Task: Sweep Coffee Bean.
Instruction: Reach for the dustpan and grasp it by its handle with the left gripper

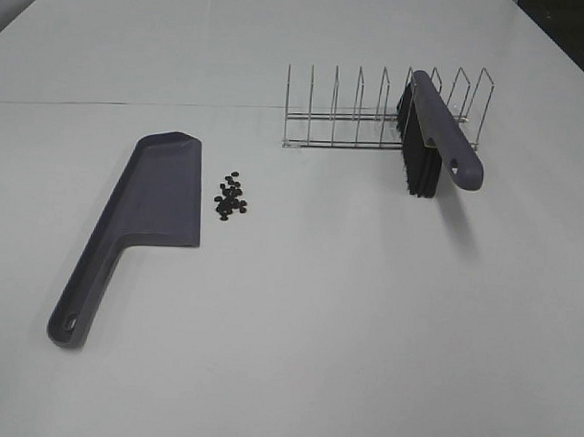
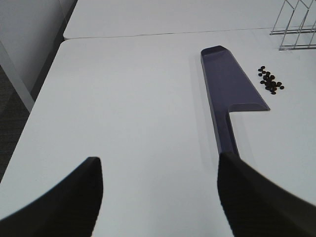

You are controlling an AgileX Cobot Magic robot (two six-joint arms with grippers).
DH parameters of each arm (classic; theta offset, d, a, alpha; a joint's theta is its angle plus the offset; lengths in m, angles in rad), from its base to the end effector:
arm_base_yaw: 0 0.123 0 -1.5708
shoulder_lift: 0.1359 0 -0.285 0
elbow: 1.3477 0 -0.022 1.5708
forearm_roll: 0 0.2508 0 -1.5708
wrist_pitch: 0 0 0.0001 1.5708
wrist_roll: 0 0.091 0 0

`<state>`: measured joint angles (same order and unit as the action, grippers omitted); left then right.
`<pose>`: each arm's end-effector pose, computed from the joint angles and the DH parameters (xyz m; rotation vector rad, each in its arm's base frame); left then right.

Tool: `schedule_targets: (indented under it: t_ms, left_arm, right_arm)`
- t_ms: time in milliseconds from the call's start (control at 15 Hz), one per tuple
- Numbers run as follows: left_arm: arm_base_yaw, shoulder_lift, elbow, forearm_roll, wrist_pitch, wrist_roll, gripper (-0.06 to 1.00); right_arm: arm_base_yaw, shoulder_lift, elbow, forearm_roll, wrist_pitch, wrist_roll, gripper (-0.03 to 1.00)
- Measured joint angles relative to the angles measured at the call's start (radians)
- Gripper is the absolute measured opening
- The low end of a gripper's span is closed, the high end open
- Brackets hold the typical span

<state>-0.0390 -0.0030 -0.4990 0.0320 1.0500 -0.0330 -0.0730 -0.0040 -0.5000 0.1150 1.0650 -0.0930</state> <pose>-0.0047 0.0027 0.2779 0.0048 2.0312 -0.0071 -0.0052 0.0095 0.2774 -0.0263 2.0392 0.0337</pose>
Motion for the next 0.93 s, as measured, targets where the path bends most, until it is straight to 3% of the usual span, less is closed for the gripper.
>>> schedule_targets:
  t_ms: [933]
  left_arm:
    - [0.000, 0.000, 0.000, 0.000, 0.000, 0.000, 0.63]
  right_arm:
    - [0.000, 0.000, 0.000, 0.000, 0.000, 0.000, 0.73]
